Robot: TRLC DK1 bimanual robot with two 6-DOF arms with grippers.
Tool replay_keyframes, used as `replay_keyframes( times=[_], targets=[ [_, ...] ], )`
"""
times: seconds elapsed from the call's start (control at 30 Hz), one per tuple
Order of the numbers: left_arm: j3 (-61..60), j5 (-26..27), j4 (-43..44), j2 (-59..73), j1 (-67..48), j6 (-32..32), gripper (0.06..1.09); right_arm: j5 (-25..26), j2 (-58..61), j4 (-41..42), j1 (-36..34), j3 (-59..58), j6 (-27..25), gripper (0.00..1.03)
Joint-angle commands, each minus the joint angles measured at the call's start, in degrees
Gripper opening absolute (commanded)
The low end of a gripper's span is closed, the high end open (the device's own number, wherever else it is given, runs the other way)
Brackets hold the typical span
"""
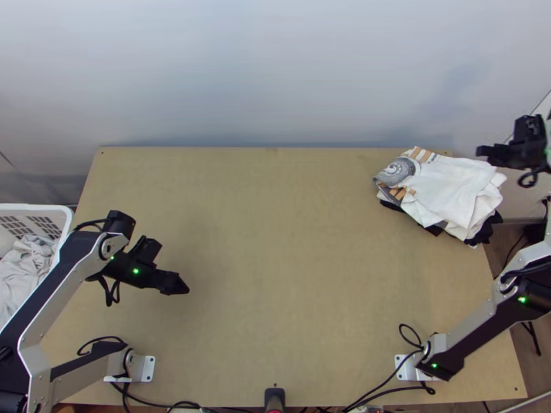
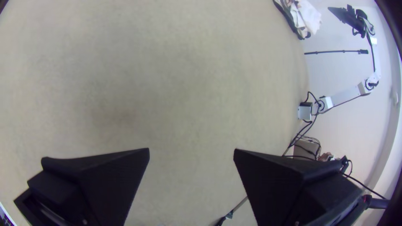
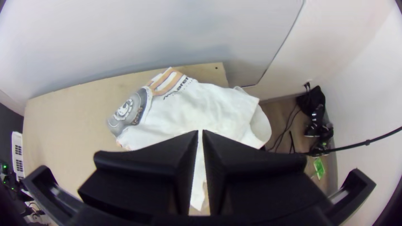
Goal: Fold the t-shirt
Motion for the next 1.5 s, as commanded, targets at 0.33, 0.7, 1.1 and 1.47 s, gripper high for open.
replay_keyframes(
  times=[0.33, 0.7, 1.1, 1.47],
  targets=[
    [0.1, -5.8, -4.67, -5.57, 4.66, 0.26, 1.04, 2.53, -1.62, 41.36, 1.19, -39.67, 3.1, 0.03],
    [0.36, -6.5, -4.85, -6.18, 4.66, -0.18, 1.04, 2.71, -2.85, 48.22, -0.31, -47.41, 3.1, 0.18],
    [0.28, -6.59, -4.76, -7.68, 4.75, 0.44, 1.04, 3.85, -12.52, 34.24, -0.13, -40.38, 3.02, 0.99],
    [0.54, -6.5, -5.02, -10.75, 9.84, 3.78, 1.04, 4.38, -28.78, 27.3, 5.67, -39.94, 5.12, 0.99]
  ],
)
